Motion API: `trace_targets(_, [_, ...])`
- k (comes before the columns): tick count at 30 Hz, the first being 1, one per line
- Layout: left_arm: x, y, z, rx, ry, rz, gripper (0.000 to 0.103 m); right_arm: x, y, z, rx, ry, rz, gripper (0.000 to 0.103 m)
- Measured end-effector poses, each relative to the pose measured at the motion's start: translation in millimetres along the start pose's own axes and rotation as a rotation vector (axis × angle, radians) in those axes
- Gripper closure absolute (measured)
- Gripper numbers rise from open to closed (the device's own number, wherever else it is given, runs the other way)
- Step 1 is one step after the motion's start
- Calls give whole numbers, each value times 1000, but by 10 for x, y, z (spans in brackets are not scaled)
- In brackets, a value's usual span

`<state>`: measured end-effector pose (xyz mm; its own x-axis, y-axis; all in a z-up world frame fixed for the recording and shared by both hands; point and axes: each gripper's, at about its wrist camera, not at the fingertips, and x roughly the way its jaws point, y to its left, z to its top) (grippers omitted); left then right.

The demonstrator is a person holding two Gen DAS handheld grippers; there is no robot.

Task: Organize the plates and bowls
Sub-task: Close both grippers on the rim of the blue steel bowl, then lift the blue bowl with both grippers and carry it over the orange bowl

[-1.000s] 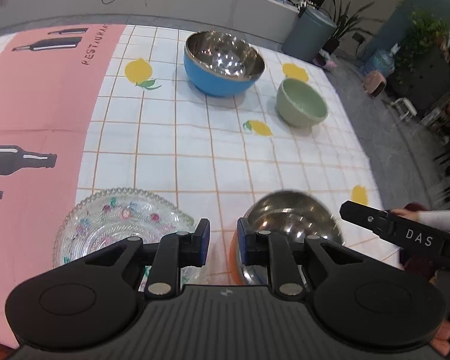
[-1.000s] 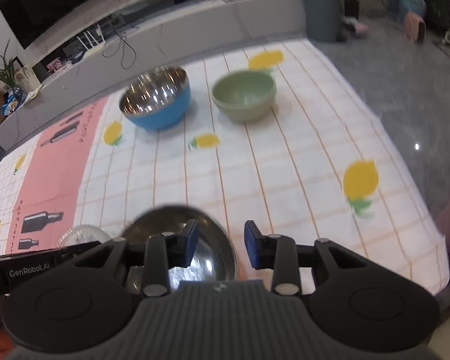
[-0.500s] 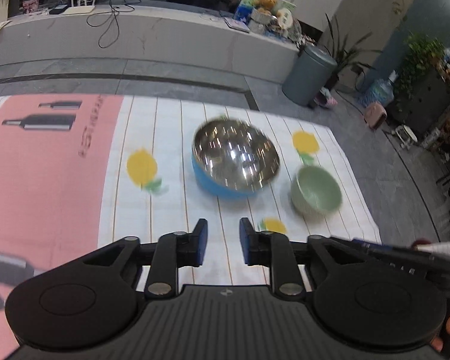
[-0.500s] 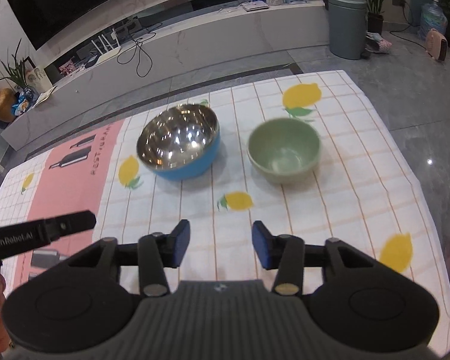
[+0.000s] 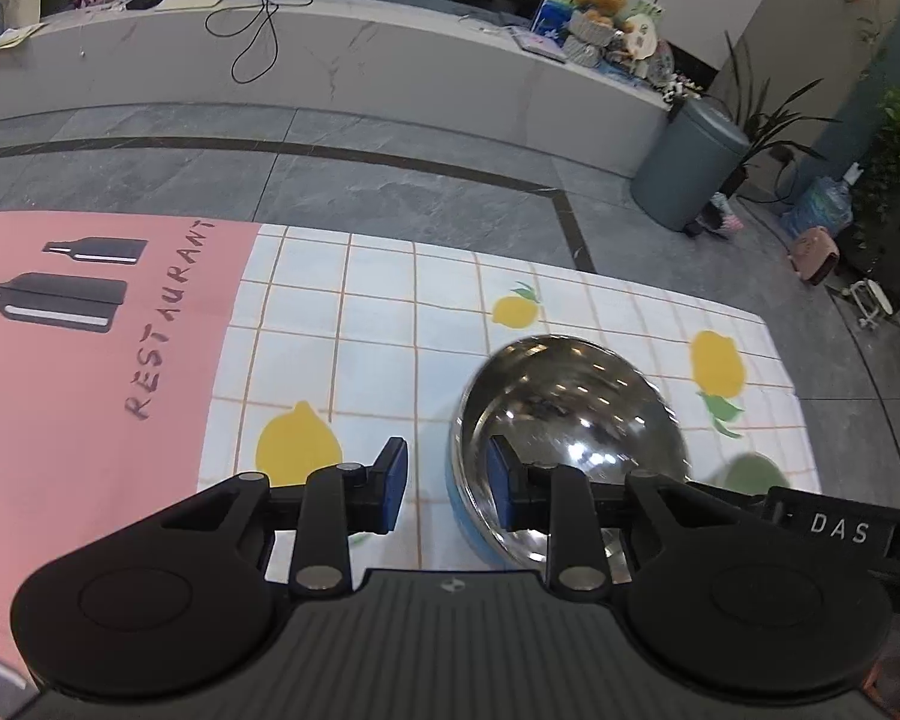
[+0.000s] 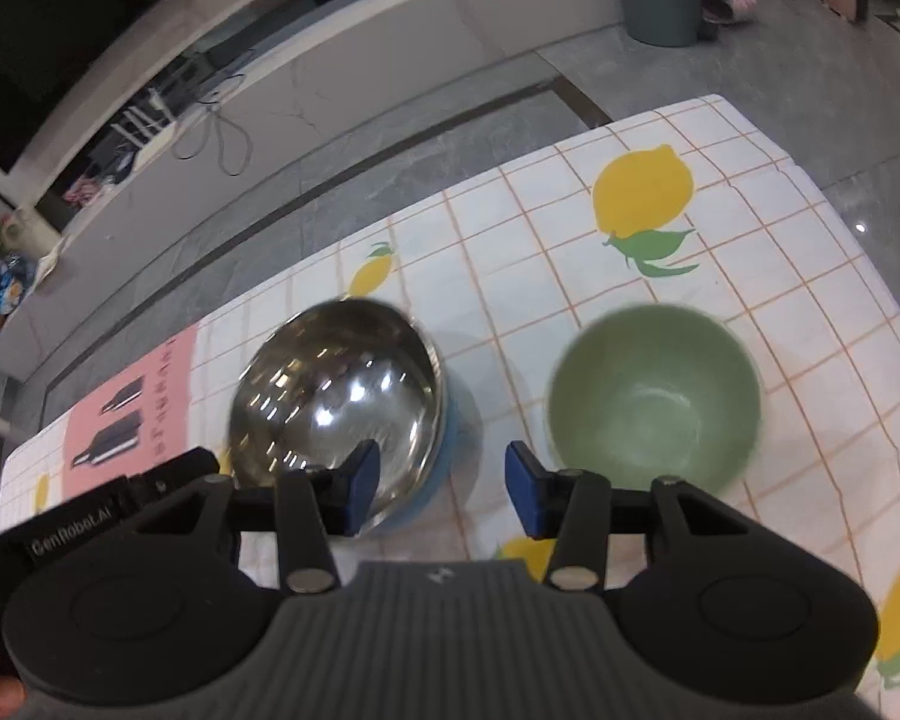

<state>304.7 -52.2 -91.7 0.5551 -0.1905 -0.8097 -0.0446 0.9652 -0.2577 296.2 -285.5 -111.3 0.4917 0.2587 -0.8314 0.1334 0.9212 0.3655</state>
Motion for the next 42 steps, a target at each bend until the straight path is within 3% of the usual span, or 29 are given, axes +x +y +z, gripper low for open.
trace_targets(6, [256,20,26,-7,54,-2,73,259,20,86,10,35,-12,70])
trace_targets(10, [306,11,14,3,79,-5,83,346,16,68,14,51,-10,86])
trace_targets(12, [302,-8,18,7,86,-23,92,375,10,60,22,55,4,90])
trace_targets(13, [297,-28,20,17,92,-20,92,382,7,58,28,55,11,91])
trace_targets(20, [102,-143,-7,72,109,25,93,297,63,20,3,50,-4,94])
trace_targets(27, [-418,-176,-128,68,147,57,93,-69,148,-120,-40,72,32,94])
trace_targets(32, [-849,-232,-327,73,174,52,93,-474,195,-343,-118,97,53,94])
trace_targets(42, [-1380,-436,-917,91,324,11,91,-1203,2,-853,-195,204,53,94])
